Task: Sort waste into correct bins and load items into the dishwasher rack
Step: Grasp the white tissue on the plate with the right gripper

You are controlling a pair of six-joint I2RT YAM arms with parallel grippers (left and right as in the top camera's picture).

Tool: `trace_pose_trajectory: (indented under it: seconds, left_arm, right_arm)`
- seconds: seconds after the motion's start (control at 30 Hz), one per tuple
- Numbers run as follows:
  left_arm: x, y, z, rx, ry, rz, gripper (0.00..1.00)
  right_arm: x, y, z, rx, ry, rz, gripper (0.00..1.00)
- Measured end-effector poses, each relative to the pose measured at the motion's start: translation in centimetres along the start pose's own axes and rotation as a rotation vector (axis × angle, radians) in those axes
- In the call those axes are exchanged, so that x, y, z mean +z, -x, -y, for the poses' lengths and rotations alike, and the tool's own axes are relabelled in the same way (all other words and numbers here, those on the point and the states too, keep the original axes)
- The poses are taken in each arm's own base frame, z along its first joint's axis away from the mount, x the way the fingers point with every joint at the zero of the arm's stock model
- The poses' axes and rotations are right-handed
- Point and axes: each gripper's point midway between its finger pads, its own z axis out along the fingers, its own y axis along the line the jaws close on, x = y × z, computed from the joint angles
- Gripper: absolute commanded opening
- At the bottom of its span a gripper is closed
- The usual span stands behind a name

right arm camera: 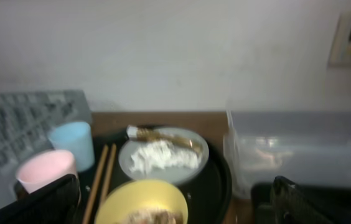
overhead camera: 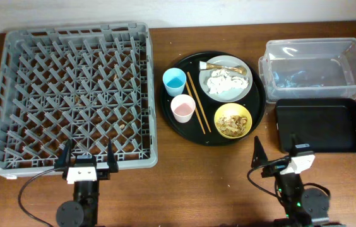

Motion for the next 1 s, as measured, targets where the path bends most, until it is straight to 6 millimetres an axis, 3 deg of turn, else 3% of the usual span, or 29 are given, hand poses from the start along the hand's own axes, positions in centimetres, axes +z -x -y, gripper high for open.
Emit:
trace_pose_trajectory:
  seconds: [0.13,0.3,0.37,0.6,0.7,0.73,0.83,0.9,1.0]
  left_arm:
    - [-0.2,3.9,-0.4,-0.001,0.005,0.055,0.99]
    - [0.3,8.4,-0.7,0.0,-0.013,0.018,0.99]
    - [0.9,9.4,-0.8,0.0,-0.02,-0.033,0.99]
    - [4.6,13.6,-1.1,0.001,-0.048,-0.256,0.99]
    - [6.3,13.9,-1.2,0.002,-0.06,-0.366,0.99]
    - [7.2,13.8,-1.1,0.003,-0.066,-0.415,0.99]
    - [9.1,12.4,-0.9,0.003,-0.077,-0.509,0.99]
    - [10.0,10.9,-0.8,0.003,-0.082,-0.558,0.99]
    - [11.1,8.4,-0.5,0.004,-0.091,-0.635,0.99]
  right_arm:
    - [-1.0,5.3,-0.6,-0.08,0.014,0.045,0.98]
    - [-0.2,9.8,-1.1,-0.121,0.029,-0.013,0.99]
    - [0.8,10.7,-1.4,-0.133,0.045,-0.075,0.98]
    - [7.2,14.4,-2.1,-0.125,0.105,-0.423,0.98]
    - [9.0,14.3,-2.0,-0.108,0.111,-0.56,0.98]
    - [11.3,13.5,-1.8,-0.091,0.115,-0.689,0.98]
    - [15.1,10.9,-1.8,-0.057,0.141,-0.84,0.99]
    - [18.5,8.5,-2.2,-0.033,0.181,-0.866,0.98]
    - [22.2,2.7,-3.4,0.04,0.285,-0.952,0.98]
